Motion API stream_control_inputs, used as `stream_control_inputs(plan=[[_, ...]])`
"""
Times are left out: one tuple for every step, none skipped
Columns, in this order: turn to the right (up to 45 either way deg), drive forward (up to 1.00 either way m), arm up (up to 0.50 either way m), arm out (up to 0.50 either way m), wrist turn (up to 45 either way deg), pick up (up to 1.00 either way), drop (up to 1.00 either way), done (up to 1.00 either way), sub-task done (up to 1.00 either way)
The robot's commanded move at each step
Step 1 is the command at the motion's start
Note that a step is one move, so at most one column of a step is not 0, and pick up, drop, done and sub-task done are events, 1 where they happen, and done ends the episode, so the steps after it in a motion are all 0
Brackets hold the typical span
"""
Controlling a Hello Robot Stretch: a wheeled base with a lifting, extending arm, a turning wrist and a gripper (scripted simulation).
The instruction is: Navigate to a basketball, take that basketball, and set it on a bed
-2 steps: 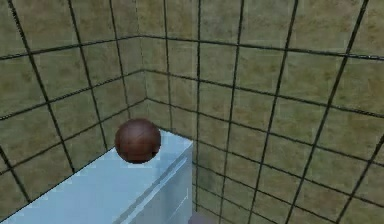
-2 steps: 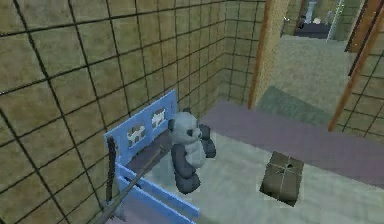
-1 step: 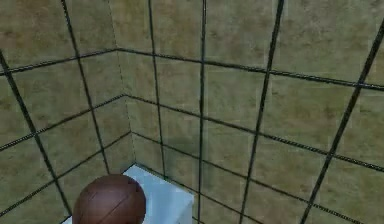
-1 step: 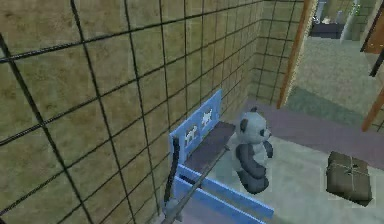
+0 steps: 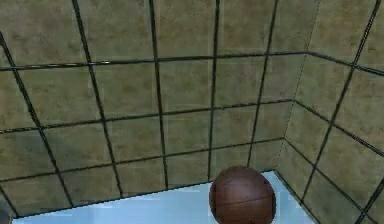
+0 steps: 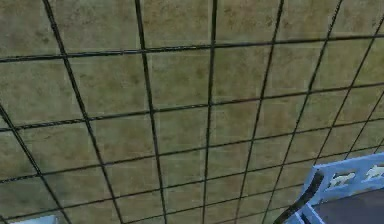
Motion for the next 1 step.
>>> stream_control_inputs(plan=[[-45.0,0.00,0.00,0.00,0.0,0.00,0.00,0.00,0.00]])
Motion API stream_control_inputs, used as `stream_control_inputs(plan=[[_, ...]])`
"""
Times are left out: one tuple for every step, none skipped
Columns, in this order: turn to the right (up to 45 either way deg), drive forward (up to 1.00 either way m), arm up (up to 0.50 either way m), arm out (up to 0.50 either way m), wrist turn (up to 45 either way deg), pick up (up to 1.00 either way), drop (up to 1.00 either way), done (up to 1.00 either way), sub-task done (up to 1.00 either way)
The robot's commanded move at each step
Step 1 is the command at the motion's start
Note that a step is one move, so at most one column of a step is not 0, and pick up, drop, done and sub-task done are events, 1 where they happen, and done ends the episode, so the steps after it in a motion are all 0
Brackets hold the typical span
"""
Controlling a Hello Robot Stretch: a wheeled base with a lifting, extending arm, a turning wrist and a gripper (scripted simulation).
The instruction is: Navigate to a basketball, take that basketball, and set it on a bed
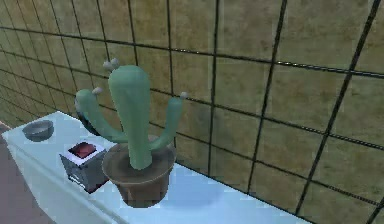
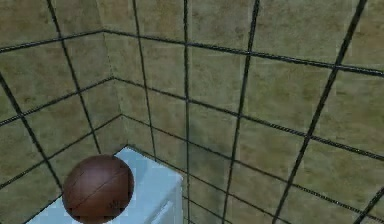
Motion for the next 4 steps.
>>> stream_control_inputs(plan=[[-24.0,0.00,0.00,0.00,0.0,0.00,0.00,0.00,0.00],[0.0,0.00,0.50,0.00,0.0,0.00,0.00,0.00,0.00],[0.0,0.00,0.38,0.00,0.0,0.00,0.00,0.00,0.00],[0.0,0.00,0.00,0.14,0.0,0.00,0.00,0.00,0.00]])
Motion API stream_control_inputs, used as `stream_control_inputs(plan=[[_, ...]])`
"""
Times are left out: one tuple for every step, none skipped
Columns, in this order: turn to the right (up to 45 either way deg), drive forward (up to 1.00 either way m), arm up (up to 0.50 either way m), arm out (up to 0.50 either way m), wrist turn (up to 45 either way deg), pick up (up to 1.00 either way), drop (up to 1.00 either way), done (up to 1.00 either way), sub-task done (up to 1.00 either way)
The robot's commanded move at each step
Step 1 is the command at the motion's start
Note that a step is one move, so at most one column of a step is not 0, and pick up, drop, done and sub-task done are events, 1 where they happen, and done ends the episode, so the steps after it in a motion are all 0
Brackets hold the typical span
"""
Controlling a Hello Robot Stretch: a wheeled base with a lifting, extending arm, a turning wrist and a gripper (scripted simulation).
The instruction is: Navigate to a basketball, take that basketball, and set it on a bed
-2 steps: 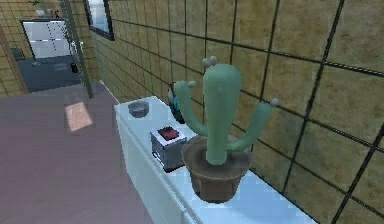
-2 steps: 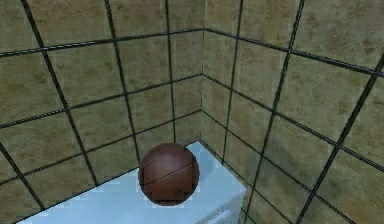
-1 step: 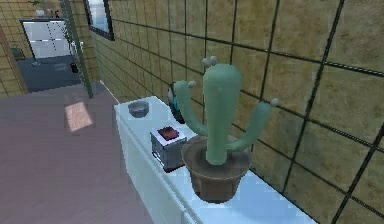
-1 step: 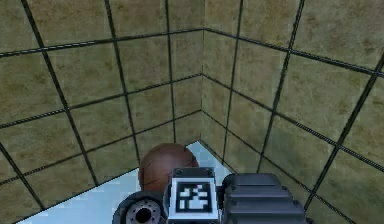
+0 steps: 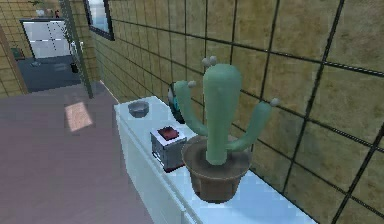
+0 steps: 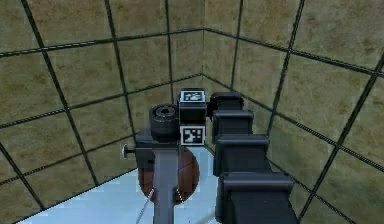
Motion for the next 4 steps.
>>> stream_control_inputs(plan=[[0.0,0.00,0.00,0.00,45.0,0.00,0.00,0.00,0.00],[0.0,0.00,0.00,0.00,45.0,0.00,0.00,0.00,0.00],[0.0,0.00,0.00,0.00,45.0,0.00,0.00,0.00,0.00],[0.0,0.00,0.00,0.00,30.0,0.00,0.00,0.00,0.00]])
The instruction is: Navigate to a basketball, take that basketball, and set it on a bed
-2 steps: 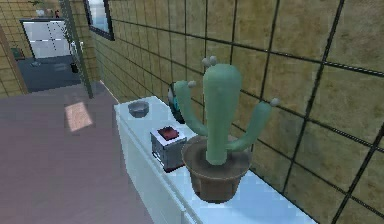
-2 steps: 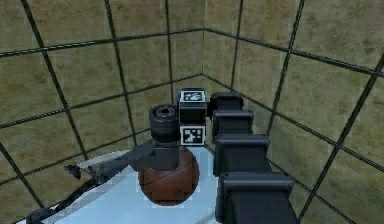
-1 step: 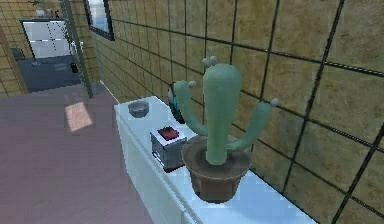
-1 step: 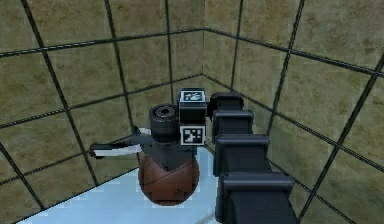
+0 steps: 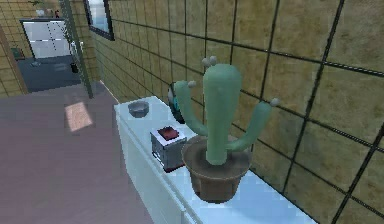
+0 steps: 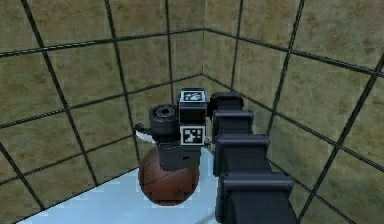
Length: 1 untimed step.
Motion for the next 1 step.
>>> stream_control_inputs(plan=[[0.0,0.00,-0.28,0.00,0.0,0.00,0.00,0.00,0.00]])
